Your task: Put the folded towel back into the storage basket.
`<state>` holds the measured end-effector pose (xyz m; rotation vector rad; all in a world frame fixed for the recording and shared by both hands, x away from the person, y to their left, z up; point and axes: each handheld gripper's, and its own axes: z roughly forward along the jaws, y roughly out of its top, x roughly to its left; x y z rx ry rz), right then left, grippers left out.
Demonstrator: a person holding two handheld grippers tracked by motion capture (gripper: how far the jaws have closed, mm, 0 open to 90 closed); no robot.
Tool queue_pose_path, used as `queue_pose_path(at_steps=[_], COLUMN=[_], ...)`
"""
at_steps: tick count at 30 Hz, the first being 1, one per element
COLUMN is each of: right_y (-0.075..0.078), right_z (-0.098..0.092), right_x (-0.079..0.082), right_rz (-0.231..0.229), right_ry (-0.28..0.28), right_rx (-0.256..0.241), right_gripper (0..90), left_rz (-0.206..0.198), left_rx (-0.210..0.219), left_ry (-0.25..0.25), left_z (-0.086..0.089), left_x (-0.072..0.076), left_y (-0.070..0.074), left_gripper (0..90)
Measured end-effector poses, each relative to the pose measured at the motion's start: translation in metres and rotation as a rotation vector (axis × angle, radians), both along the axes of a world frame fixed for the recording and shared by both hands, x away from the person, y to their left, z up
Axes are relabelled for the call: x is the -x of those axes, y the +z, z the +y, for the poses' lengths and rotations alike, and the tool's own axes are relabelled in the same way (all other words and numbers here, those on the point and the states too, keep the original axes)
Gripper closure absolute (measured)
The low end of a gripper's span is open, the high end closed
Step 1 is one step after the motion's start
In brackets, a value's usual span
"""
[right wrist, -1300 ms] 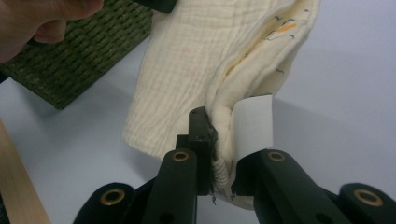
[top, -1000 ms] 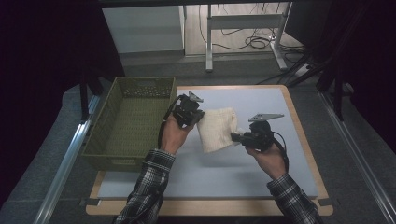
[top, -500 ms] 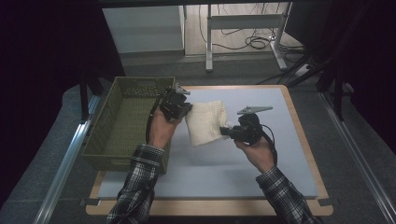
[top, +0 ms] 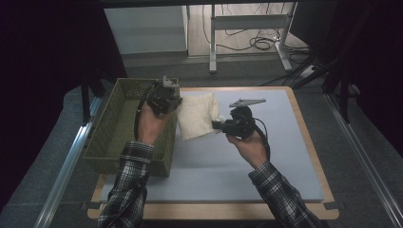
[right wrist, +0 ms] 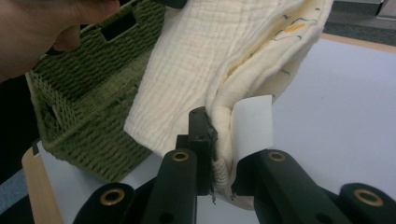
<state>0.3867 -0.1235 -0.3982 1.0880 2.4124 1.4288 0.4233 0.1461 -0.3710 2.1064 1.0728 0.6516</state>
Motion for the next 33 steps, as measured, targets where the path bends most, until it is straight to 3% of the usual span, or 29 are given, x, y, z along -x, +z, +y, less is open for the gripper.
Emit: queue_pose_path(at_steps=[8,16,24,33], right_y=[0.012,0.015,0.007,-0.011], right_z=[0.024,0.065,0.113,0.172], right_x=[-0.006,-0.008,-0.006,0.000], right_rz=[0.002,0.001,-0.005,-0.020], right_ry=[0.018,0.051,0.092,0.144], right_rx=[-0.038,-0.056,-0.041,0.063], right_gripper=[81.8,81.6,81.4,80.9], left_rz=[-0.029,-0.047,-0.035,0.006], left_rx=[-0.018,-0.030,-0.048,-0.103], left_ry=[0.038,0.112,0.182,0.234], left_z=[0.026,0.065,0.105,0.134], left_x=[0.005,0.016,0.024,0.024], left_y=[0.019,0.030,0.024,0.002], left_gripper=[85.3,85.3,85.3,85.4])
